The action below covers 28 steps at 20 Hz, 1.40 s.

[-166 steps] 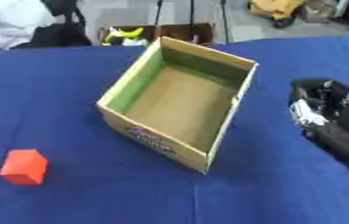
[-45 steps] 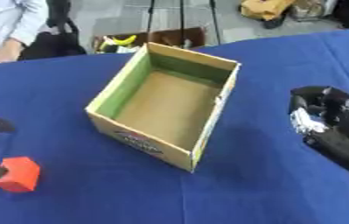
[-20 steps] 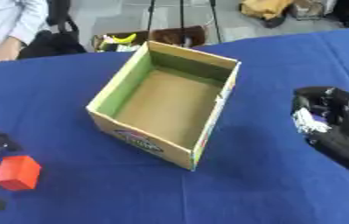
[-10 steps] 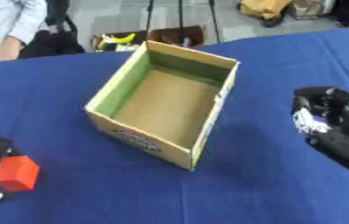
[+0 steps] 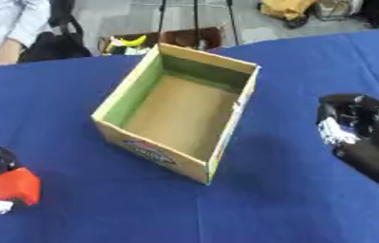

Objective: Pick up objects on the table and place them in the box.

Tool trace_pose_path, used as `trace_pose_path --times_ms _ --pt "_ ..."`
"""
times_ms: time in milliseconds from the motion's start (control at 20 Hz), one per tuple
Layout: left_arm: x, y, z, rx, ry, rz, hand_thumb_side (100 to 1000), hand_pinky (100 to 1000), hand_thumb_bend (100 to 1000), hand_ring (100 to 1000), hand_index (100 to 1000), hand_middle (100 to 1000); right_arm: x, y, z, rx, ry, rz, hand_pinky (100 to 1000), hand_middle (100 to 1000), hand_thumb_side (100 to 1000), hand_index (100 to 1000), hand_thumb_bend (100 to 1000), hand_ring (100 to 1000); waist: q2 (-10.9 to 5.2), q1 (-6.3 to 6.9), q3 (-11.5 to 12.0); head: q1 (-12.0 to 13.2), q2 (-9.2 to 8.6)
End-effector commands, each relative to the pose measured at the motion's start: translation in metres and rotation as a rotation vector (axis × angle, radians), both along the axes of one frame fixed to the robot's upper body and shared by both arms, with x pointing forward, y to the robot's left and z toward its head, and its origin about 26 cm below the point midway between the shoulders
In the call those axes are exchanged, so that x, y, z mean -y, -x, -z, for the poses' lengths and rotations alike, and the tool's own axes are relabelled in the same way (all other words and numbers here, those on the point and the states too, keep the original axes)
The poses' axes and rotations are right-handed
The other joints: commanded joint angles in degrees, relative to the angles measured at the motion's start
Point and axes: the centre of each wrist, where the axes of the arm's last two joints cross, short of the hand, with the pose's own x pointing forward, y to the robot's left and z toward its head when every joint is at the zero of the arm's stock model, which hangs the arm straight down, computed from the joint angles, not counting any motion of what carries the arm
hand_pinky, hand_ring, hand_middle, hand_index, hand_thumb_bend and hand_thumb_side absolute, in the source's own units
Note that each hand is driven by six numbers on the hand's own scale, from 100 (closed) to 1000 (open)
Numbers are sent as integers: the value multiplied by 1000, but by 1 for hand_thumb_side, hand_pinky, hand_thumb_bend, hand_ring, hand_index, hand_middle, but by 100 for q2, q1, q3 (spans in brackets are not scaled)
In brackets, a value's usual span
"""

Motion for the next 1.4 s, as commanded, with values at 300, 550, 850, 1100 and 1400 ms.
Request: trace_pose_path --times_ms 300,550,850,1100,1400 --pt "-5 5 -31 162 -9 -41 792 185 100 466 677 563 2 2 -6 27 11 9 848 524 399 730 108 827 -138 -5 24 -37 67" --pt "-3 7 -58 275 -9 -39 802 162 100 449 646 549 2 2 -5 25 12 7 848 524 399 729 109 827 -193 6 31 -64 125" --pt "3 3 -99 414 41 -6 825 135 100 424 621 520 1 1 -3 16 19 -3 847 524 400 729 110 826 -283 50 -26 -21 166" --pt "8 -9 -130 493 93 39 837 127 100 415 618 507 -1 1 -2 11 25 -15 847 524 400 729 111 826 -362 102 -132 70 196" --pt "24 -31 -159 567 134 93 847 119 100 404 602 496 -5 1 -1 8 35 -39 846 523 399 729 111 825 -428 174 -289 202 233"
